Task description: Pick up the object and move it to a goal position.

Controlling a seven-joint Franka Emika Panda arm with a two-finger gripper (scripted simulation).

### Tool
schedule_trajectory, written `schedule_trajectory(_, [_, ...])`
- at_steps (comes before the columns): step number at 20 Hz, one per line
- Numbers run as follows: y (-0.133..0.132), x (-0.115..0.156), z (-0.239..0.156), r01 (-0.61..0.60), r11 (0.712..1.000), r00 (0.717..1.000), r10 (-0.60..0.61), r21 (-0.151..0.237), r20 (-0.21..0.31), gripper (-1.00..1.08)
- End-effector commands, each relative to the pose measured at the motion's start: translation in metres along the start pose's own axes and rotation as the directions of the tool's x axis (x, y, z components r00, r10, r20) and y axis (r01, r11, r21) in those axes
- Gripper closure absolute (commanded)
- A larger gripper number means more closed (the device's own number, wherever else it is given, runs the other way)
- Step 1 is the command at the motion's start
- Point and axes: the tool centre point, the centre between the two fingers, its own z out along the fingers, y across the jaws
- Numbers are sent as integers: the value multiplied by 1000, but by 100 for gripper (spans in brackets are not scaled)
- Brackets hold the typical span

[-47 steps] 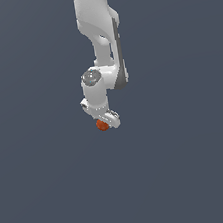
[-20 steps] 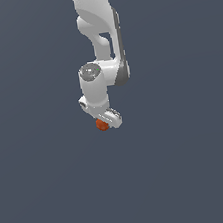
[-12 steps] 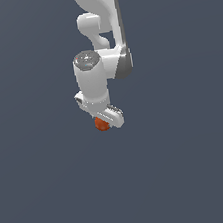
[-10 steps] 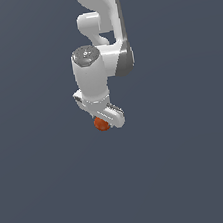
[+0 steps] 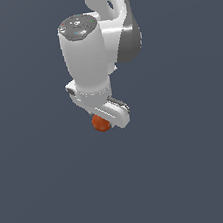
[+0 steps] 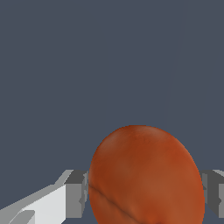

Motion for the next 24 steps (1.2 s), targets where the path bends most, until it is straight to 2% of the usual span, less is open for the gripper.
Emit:
schedule_trajectory(1, [-8,7,-17,0,1000,1000,0,0,-1,108])
schedule_trajectory(12, [-35,33,-74,0,1000,1000,0,1,0,108])
schedule_trajectory(24, [-57,53,-117,0,1000,1000,0,1,0,108])
